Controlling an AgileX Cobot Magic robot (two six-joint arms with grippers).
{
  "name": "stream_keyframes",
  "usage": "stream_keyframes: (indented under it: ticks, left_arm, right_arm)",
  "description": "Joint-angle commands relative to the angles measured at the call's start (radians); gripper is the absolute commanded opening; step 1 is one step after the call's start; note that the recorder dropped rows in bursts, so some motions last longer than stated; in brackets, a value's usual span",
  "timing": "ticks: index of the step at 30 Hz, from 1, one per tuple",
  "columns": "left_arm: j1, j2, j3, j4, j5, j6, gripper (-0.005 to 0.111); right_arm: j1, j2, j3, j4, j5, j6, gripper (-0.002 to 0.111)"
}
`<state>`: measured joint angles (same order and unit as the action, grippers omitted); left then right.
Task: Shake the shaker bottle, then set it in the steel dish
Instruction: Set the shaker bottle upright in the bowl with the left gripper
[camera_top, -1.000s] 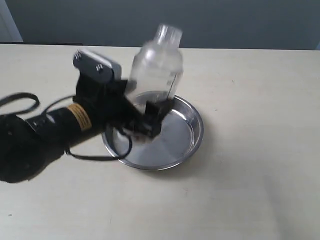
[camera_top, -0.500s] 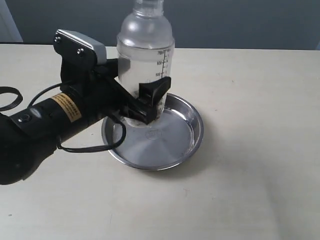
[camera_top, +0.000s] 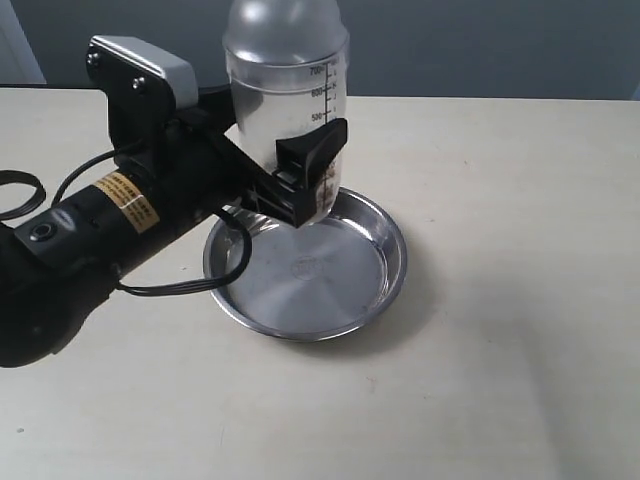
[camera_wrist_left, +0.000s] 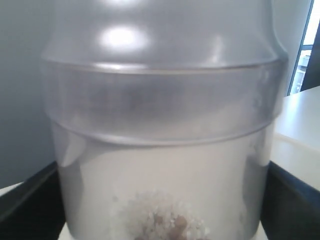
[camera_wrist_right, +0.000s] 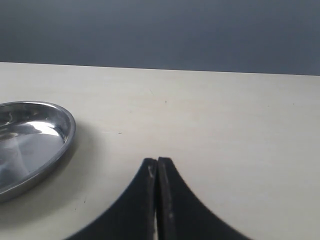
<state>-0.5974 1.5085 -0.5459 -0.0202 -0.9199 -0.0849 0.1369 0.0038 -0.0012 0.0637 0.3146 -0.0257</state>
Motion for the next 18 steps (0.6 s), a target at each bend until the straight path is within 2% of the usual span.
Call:
stream_keyframes:
  ticks: [1,5,12,18]
  left_arm:
    - [-0.003,0.053,-0.007,0.02,-0.178,0.018,0.0]
    - [-0.003,0.152,-0.007,0.034,-0.301,0.018,0.0]
    - [-0.003,0.33,-0.016,-0.002,-0.301,0.018,0.0]
    - [-0.003,0.392,-0.043,-0.038,-0.301,0.026,0.0]
  right_arm:
    - [0.004,-0.004,0.001,0.0,-0.009,0.0,-0.001]
    - [0.004,-0.004,0.001,0.0,-0.009,0.0,-0.001]
    - [0.004,-0.004,0.001,0.0,-0.009,0.0,-0.001]
    - [0.004,-0.004,0.001,0.0,-0.009,0.0,-0.001]
